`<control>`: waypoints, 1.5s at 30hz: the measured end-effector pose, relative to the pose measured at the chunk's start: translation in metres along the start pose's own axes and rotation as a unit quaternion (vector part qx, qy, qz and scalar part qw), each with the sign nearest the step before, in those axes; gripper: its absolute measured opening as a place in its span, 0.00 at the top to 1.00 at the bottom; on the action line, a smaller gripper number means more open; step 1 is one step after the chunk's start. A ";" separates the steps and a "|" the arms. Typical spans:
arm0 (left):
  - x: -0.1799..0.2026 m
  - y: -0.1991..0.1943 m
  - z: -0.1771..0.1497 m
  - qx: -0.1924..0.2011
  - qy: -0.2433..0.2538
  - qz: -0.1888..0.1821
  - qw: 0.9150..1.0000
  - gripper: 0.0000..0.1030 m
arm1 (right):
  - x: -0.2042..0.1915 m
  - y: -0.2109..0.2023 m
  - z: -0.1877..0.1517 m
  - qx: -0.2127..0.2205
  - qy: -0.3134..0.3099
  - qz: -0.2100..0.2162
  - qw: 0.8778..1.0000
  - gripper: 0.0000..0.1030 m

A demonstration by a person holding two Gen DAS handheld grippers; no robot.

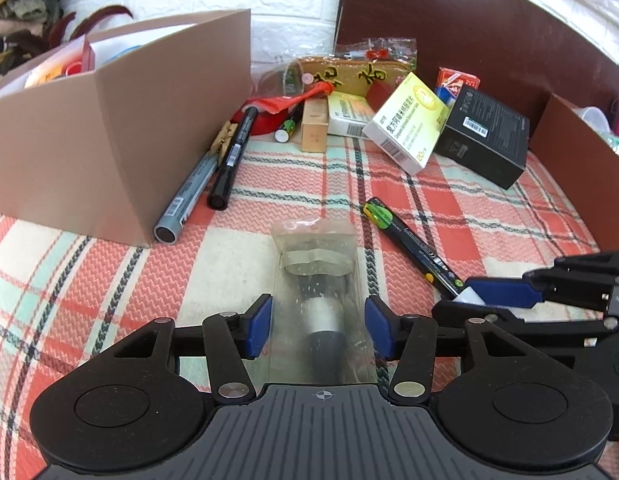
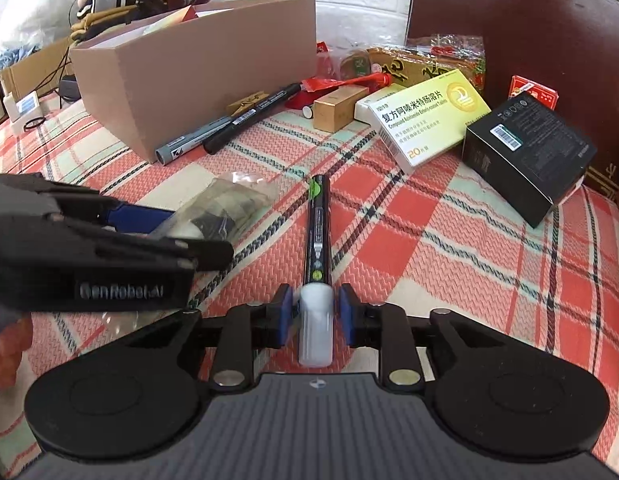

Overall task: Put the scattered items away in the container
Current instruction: 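Carry the marker and pouch into the cardboard box and open both grippers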

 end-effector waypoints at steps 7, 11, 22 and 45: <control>0.005 0.000 -0.003 -0.008 0.037 0.013 0.999 0.52 | 0.004 0.004 0.001 -0.001 0.008 0.014 1.000 0.76; 0.007 -0.004 -0.005 -0.011 0.037 0.009 0.999 0.55 | 0.000 0.000 -0.002 -0.006 0.003 0.021 1.000 0.80; 0.012 -0.012 -0.016 -0.013 0.041 0.006 0.999 0.55 | -0.002 -0.008 -0.011 -0.008 0.006 0.030 0.999 0.80; -0.009 -0.074 -0.010 0.036 -0.058 -0.063 0.996 0.60 | -0.031 -0.070 0.011 0.015 0.030 0.112 0.993 0.80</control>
Point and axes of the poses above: each gripper's, at about its wrist camera, not at the fingertips, and y roughly the way its jaws point, x to its right, z to its top, the point moved 5 cm from there along y, roughly the way its jaws point, and after that the axes turned 5 degrees about -z, right-handed, at the moved point
